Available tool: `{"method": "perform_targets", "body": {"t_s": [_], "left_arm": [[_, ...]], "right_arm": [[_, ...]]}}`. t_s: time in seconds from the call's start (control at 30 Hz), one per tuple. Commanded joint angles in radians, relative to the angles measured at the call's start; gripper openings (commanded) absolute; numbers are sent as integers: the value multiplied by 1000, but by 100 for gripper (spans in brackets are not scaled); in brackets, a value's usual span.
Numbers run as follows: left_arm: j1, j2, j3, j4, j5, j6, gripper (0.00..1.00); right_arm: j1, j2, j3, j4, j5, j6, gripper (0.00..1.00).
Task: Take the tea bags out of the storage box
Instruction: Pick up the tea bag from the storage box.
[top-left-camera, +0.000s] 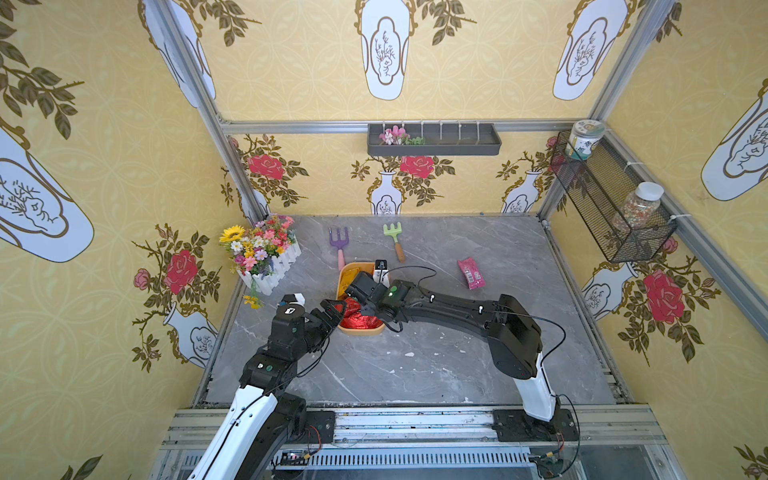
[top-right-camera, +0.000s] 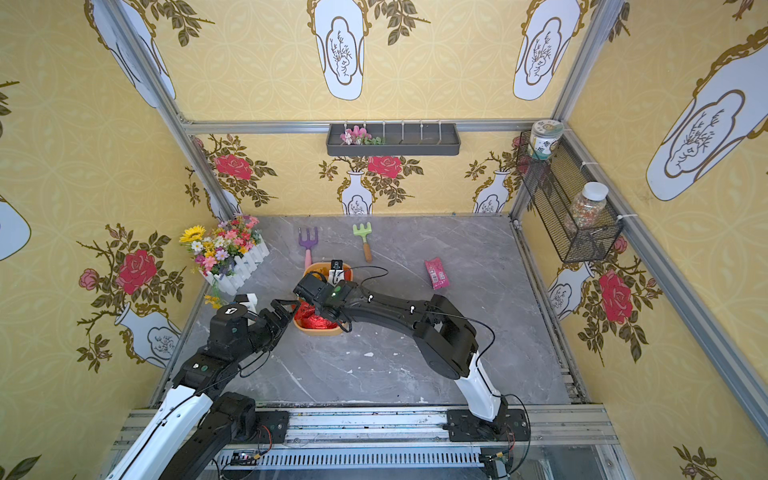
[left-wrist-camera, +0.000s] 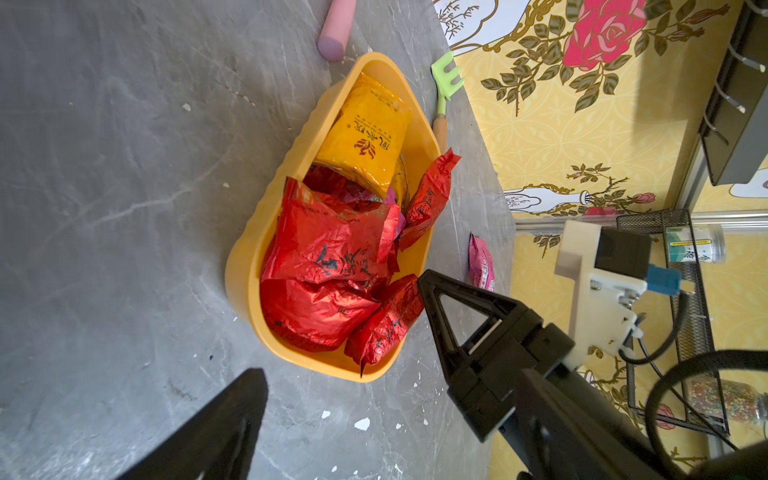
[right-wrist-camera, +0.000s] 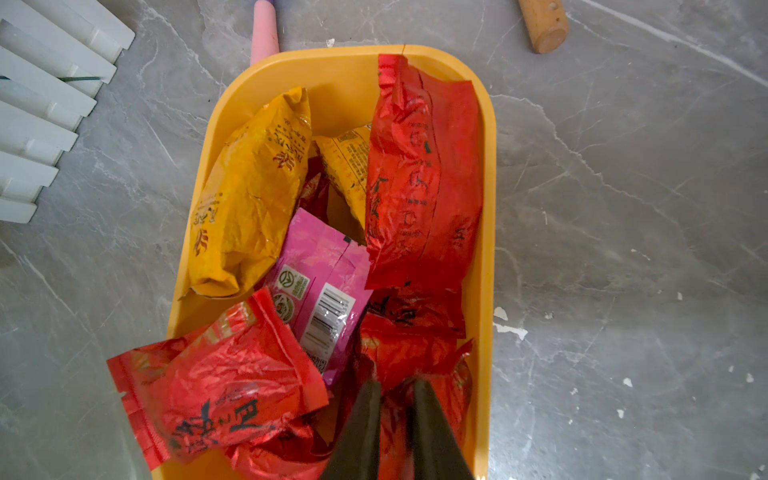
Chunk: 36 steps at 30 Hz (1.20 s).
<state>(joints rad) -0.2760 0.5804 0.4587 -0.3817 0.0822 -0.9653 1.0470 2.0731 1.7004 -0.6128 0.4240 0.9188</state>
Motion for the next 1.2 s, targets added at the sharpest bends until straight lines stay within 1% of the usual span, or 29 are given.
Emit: {"method": "perform_targets", "body": {"t_s": [0.0,0.13,0.47,0.57,0.77,0.87,0.97,1.03,1.07,1.17], "left_arm": [[1,-2,8,-13,-1,13,98],[1,-2,16,-19,-1,13,98],[1,22,51,-22,9,20,99],[1,58,86,-16,22,39,98],[-3,164,167,17,73,73,95],[-42,203,181,53,66,60,94],[-121,250,192,95,30,40,93],[-173,295,204,115,4,30,93],[-216,316,212,123,-10,28,93],[-263,356,215,142,-35,18,93]], "right_arm": [[4,-21,-9,-16,29,11,11],[6,-44,-25,-14,33,19,0],[6,-160,-63,5,48,-4,0],[5,-210,-79,8,62,-28,0],[-18,-294,-92,-34,100,-125,0],[-48,-336,-102,-64,111,-192,0],[-96,-378,-129,-66,83,-288,0],[-145,-398,-148,-62,33,-359,0],[-183,-403,-153,-74,9,-395,0],[-272,-393,-149,-113,-31,-501,0]]}}
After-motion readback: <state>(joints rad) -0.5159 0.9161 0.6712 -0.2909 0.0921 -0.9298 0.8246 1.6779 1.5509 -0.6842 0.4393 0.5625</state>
